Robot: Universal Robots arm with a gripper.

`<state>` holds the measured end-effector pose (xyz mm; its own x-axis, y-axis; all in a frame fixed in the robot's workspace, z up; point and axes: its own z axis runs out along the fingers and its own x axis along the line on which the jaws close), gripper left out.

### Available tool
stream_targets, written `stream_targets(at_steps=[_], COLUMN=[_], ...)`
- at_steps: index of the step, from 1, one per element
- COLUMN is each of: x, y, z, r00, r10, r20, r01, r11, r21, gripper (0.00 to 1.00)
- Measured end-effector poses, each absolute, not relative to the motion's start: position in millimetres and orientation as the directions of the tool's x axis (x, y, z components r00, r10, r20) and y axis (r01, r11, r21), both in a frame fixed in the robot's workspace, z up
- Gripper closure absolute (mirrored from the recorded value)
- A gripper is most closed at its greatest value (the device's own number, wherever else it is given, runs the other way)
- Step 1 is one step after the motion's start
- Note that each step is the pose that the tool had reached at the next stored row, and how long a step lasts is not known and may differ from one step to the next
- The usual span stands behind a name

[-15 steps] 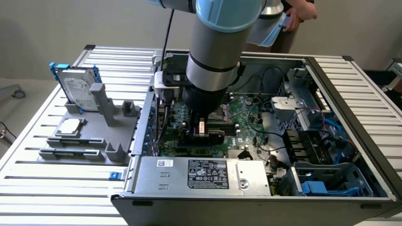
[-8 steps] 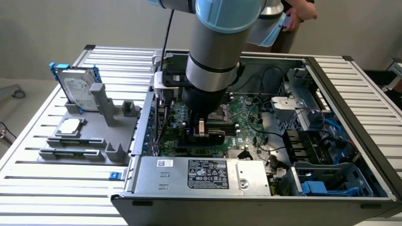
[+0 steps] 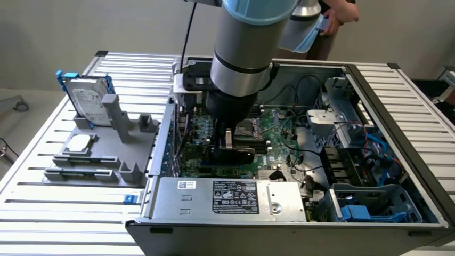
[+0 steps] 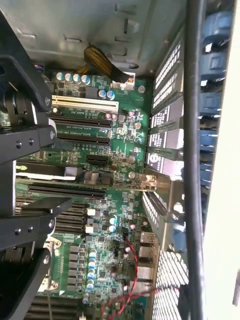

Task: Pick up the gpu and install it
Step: 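Insert the gpu into the slot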

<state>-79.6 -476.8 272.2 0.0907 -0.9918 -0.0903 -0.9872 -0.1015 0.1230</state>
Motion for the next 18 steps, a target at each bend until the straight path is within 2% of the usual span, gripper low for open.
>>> stream_targets(at_steps=[18], x=[-79.3], y=[-476.7], z=[323.0], r00=[0.09], r10=[-0.992], r20=[-0.091], r01=[-0.987], r11=[-0.102], r21=[0.128], gripper=[0.5])
